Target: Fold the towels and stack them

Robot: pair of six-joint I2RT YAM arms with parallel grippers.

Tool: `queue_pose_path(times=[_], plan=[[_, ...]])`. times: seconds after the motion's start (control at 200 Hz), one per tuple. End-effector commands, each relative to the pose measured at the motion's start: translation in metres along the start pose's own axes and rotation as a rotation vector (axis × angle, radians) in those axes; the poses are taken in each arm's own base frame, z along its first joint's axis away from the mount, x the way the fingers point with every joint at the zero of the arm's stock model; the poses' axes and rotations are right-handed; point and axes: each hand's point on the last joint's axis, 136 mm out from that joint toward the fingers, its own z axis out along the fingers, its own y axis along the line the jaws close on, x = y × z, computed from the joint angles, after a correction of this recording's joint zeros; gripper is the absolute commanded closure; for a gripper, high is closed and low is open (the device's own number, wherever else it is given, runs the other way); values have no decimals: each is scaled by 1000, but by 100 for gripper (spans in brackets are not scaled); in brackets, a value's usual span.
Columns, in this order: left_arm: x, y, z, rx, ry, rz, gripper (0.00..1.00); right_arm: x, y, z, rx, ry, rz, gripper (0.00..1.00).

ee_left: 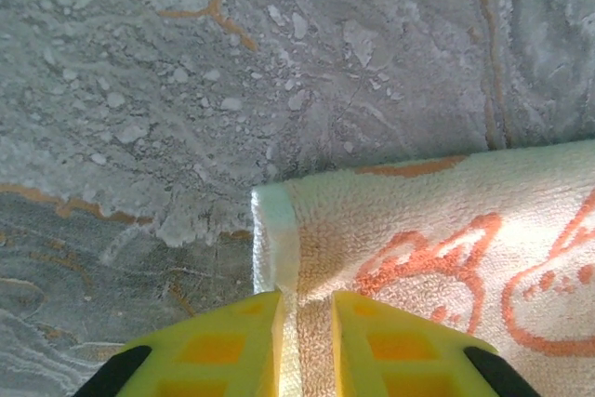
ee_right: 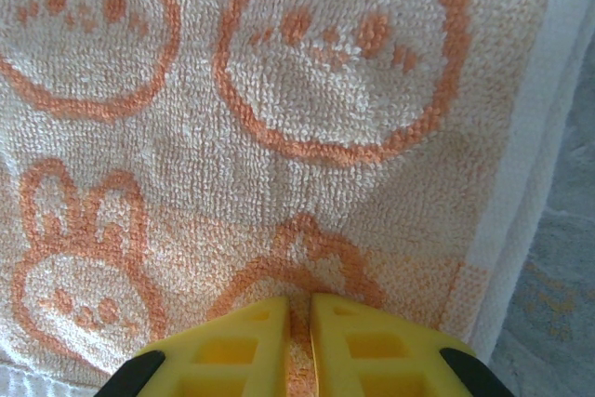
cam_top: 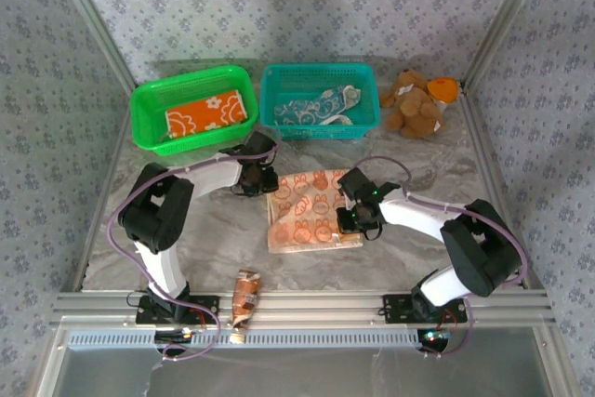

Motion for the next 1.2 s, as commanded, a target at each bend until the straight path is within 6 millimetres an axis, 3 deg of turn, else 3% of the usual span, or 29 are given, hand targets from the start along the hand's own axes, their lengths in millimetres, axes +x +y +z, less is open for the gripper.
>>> queue_pose_path(times=[0.0, 0.21, 0.33, 0.44, 0.735, 1.139, 1.194], plan=[[0, 4, -2, -48, 0, 15, 75, 10, -11, 6, 56, 37, -2, 84], [0, 4, -2, -60, -1, 21, 74, 10, -11, 7, 57, 36, -3, 84], [0, -3, -1, -42, -7, 36, 83, 11, -11, 7, 59, 36, -1, 83], [-2, -4, 0, -46, -13, 35, 100, 12, -13, 7, 66, 41, -2, 83], [-22, 1, -25, -86, -87, 51, 100, 21, -22, 8, 101, 75, 20, 83], [-32, 5, -19, -107, -61, 66, 100, 18, -22, 7, 103, 68, 20, 80], [-30, 4, -20, -95, -52, 64, 89, 13, -20, 5, 96, 54, 17, 77]])
